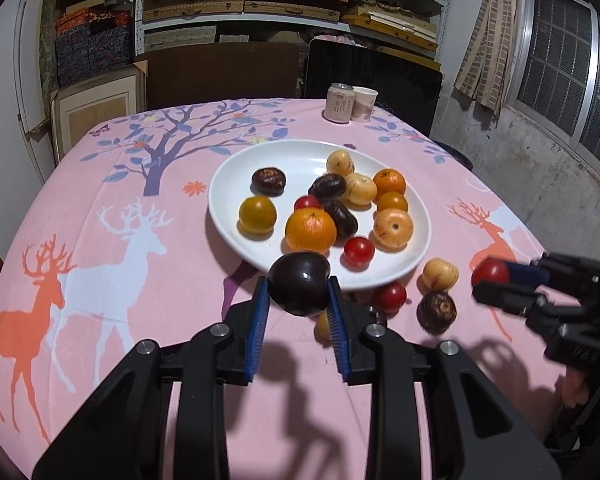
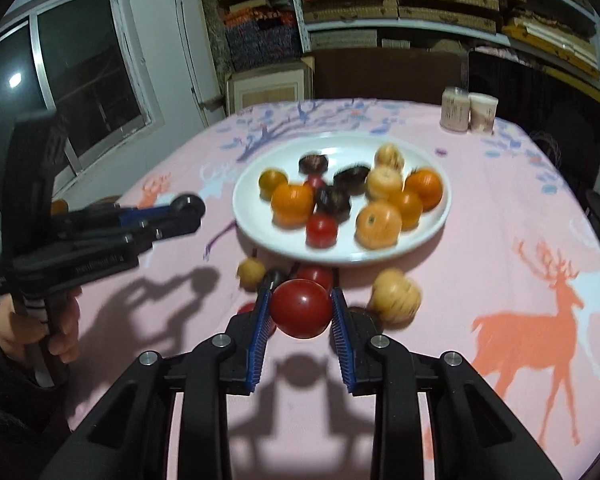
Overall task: Organize fruits
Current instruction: 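Place both fruits on the white plate and open both tools, then grasp a red tomato with the left tool while the right tool grasps a dark brown fruit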
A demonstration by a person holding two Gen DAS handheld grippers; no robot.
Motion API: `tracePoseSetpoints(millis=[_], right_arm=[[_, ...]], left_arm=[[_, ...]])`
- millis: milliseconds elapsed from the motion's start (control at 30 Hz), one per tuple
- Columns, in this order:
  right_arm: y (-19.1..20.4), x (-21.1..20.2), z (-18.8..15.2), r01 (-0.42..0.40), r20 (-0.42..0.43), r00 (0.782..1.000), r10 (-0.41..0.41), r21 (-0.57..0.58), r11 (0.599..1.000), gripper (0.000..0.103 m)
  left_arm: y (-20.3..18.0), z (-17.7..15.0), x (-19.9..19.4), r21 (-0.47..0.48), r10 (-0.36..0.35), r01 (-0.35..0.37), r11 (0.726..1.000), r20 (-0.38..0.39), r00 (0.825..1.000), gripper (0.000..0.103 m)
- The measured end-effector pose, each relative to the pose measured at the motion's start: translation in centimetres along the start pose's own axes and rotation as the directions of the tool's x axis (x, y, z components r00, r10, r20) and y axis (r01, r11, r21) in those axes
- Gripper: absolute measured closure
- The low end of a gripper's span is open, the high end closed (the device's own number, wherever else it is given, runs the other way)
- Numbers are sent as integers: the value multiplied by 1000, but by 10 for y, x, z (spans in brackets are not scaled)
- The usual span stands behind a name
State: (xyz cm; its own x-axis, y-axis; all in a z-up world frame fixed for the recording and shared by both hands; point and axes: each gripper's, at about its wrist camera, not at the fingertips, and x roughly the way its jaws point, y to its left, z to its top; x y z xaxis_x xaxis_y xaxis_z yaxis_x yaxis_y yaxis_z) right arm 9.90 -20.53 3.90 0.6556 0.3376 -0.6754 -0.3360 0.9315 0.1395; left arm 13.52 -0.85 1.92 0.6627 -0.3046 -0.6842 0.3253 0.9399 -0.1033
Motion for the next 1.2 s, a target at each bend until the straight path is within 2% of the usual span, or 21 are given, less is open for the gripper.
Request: tracePoseSetpoints(millis=[167, 300, 433, 533, 567, 600, 633, 700, 867, 933, 1000, 1100, 1200], right_arm=[[-17, 8, 50, 2, 36, 999, -2, 13, 1000, 73], [-30, 45, 77, 7, 12, 1000, -7, 19, 1000, 73], [-38, 84, 84, 31, -25, 999, -30, 10, 999, 72], [-45, 104, 84, 8, -37, 999, -6, 38, 999, 71], [-47, 106, 84, 2, -36, 999, -1, 47, 999, 62], [-50, 105, 83, -1, -21, 1000, 3, 61, 998, 57], [-51, 102, 82, -1, -7, 1000, 1, 70, 998, 50], [-54, 93, 80, -6, 18, 1000, 4, 82, 997, 48], [-56, 57, 65, -9, 59, 998, 2, 114, 993, 48], [-55, 37, 48, -15, 65, 998, 6, 132, 991, 47], [-57, 22, 27, -25, 70, 997, 13, 170, 985, 42], [-60, 8, -7, -44, 68, 997, 29, 229, 973, 41], [-67, 5, -35, -48, 62, 998, 31, 293, 955, 40]], left_arm=[[-4, 42, 23, 18, -6, 6, 1000, 2, 1000, 75], [-3, 74, 61, 39, 19, -18, 999, -19, 1000, 75], [5, 92, 107, 6, -7, 7, 1000, -85, 996, 75], [10, 95, 134, -9, -22, 21, 1000, -134, 991, 75], [12, 95, 139, -18, -25, 23, 1000, -145, 989, 73], [16, 95, 140, -34, -28, 24, 999, -143, 989, 60], [18, 95, 138, -48, -34, 28, 998, -129, 991, 46], [22, 94, 127, -64, -37, 31, 997, -88, 995, 33], [22, 80, 84, -88, -69, 65, 994, -37, 997, 31], [16, 66, 64, -61, -59, 57, 997, -24, 998, 25], [5, 44, 44, -8, -42, 42, 999, -10, 999, 20], [-17, 8, 22, 74, -33, 35, 997, -25, 999, 20], [-37, -23, 17, 106, -45, 54, 993, -83, 996, 20]])
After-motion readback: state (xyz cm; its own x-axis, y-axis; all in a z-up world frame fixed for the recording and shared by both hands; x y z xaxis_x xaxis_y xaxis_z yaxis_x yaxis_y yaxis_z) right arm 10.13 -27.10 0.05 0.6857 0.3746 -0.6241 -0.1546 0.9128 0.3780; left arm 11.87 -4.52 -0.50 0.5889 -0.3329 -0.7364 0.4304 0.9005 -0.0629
